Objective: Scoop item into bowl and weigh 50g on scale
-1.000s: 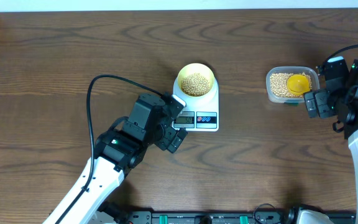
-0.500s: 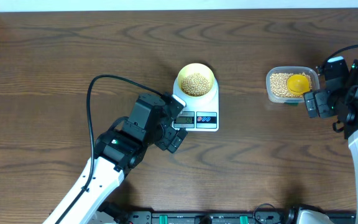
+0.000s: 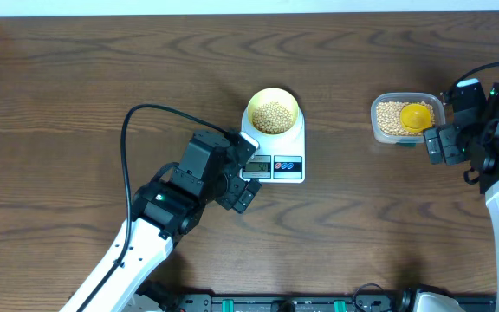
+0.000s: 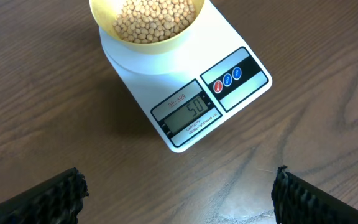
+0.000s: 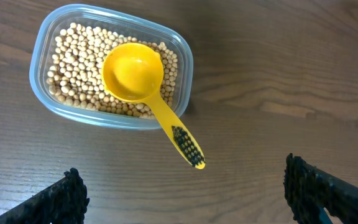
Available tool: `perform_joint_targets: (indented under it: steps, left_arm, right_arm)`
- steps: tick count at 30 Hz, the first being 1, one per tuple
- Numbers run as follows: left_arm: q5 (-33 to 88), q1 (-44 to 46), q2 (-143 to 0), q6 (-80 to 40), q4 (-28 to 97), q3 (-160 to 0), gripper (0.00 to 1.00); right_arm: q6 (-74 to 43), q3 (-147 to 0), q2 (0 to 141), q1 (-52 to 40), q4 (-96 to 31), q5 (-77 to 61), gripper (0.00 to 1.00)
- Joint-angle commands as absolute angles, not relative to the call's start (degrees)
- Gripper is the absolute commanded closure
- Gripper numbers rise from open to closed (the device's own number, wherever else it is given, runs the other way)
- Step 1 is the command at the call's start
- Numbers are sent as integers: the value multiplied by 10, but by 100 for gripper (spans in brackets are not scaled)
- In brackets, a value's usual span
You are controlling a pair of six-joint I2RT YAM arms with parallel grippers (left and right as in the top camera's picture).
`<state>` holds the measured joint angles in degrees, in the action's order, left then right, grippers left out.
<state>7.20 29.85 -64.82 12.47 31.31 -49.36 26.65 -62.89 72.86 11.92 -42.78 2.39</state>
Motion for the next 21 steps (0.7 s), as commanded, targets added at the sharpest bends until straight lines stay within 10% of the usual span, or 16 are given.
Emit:
perform_joint_targets:
  steps: [1,21]
  left_arm:
    - [74,299,-644,128,314,-494,2]
    - [53,298,-643,129,357,-492,2]
  right_arm:
    - [268,-630,723,117,-429,29,1]
    - [268,-630,723,117,-429,29,1]
